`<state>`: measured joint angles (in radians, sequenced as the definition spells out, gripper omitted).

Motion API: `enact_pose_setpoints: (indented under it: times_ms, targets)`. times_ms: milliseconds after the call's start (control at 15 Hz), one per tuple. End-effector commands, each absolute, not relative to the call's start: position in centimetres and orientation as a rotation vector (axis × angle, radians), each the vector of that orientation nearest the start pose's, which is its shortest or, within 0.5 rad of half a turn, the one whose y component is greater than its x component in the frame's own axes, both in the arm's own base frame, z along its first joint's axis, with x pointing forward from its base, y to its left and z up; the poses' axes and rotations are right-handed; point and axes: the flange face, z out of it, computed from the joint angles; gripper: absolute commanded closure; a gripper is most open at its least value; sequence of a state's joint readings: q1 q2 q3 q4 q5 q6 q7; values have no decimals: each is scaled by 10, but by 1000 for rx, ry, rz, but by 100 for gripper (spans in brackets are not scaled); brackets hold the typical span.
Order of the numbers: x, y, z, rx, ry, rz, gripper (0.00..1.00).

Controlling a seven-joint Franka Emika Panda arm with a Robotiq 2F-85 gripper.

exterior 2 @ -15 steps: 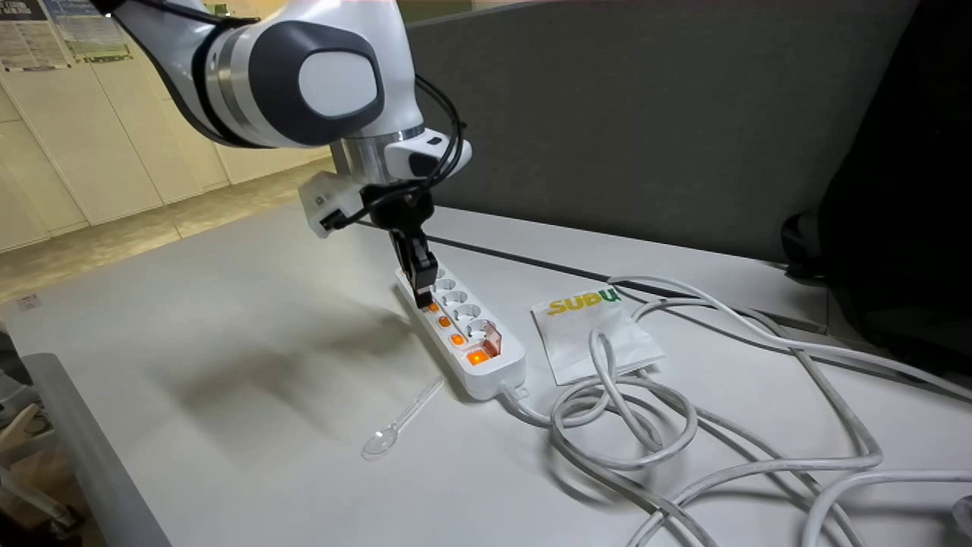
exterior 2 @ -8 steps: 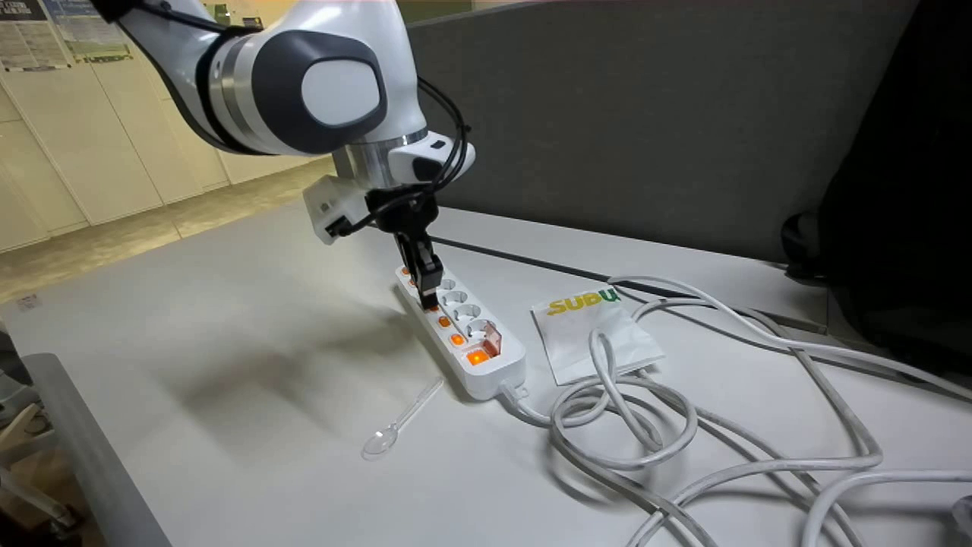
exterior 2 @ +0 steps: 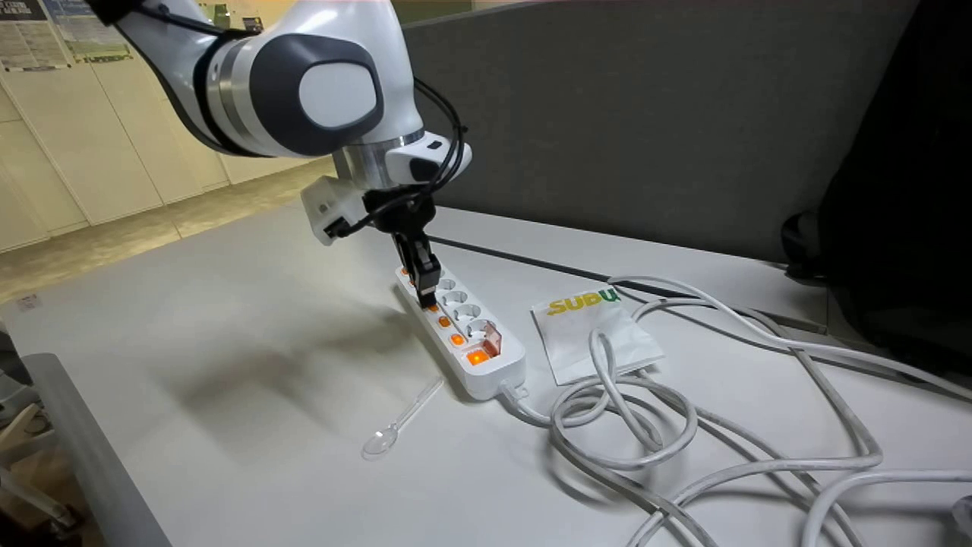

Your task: Turn on the fourth switch on the extension cable

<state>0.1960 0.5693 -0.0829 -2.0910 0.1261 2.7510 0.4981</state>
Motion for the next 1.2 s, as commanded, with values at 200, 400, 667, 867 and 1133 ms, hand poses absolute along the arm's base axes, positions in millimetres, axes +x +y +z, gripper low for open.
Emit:
enact_pose_setpoints:
  times_ms: [200,400,667,867,1133]
  targets:
    - [584,68,155,-2986,777,-138,100]
    - [584,66,155,-2973,795,-134,100]
    - [585,63,153,-2957,818,-126,100]
    - [587,59,150,-2945,841,-109,100]
    - [591,55,145,-2949,861,-90,100]
